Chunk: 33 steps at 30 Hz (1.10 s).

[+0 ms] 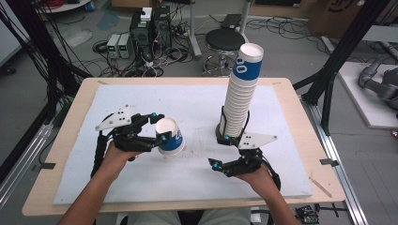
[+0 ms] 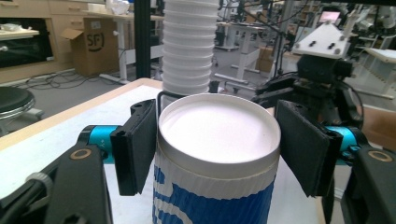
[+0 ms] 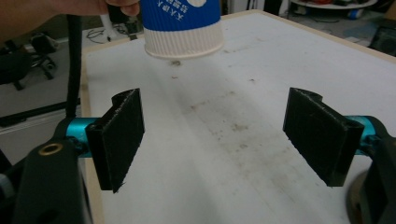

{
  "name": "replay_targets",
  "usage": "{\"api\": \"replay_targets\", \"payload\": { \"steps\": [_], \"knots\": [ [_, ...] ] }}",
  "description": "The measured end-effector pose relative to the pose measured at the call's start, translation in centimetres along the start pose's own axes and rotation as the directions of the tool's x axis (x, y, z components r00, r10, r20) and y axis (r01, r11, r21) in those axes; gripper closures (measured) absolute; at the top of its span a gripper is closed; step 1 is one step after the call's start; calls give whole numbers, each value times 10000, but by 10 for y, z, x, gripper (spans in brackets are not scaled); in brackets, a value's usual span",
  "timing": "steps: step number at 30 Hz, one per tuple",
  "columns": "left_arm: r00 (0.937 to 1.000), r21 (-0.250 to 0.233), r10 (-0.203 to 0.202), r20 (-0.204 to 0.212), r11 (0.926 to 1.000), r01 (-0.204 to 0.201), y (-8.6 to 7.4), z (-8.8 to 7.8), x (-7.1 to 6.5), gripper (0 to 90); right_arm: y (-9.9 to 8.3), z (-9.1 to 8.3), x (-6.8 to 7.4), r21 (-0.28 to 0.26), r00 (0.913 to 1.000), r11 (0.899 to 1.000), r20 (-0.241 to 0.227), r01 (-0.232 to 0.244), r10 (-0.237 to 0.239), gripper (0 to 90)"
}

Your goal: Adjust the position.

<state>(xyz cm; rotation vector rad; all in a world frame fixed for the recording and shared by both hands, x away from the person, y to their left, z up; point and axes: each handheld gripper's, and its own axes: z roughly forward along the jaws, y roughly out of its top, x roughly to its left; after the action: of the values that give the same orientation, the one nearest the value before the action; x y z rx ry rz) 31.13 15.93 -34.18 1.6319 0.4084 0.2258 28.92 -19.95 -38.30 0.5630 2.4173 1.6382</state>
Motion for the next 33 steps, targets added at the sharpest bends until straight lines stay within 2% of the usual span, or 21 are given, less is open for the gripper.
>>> {"api": "replay_targets", "payload": {
  "steps": [8,14,33],
  "knots": [
    [9991,-19,-27,419,10000,28,1,11,-5,317,12,23,1,5,9972,9997,-713,224,-223,210],
    [9970,13,-38,768,10000,37,-1,18,-9,317,16,32,-1,-120,9948,9996,-982,266,-276,210],
    [9880,77,27,1545,10000,-40,-1,37,-20,318,14,40,4,-530,9871,9983,-1566,252,-332,199]
  ]
}}
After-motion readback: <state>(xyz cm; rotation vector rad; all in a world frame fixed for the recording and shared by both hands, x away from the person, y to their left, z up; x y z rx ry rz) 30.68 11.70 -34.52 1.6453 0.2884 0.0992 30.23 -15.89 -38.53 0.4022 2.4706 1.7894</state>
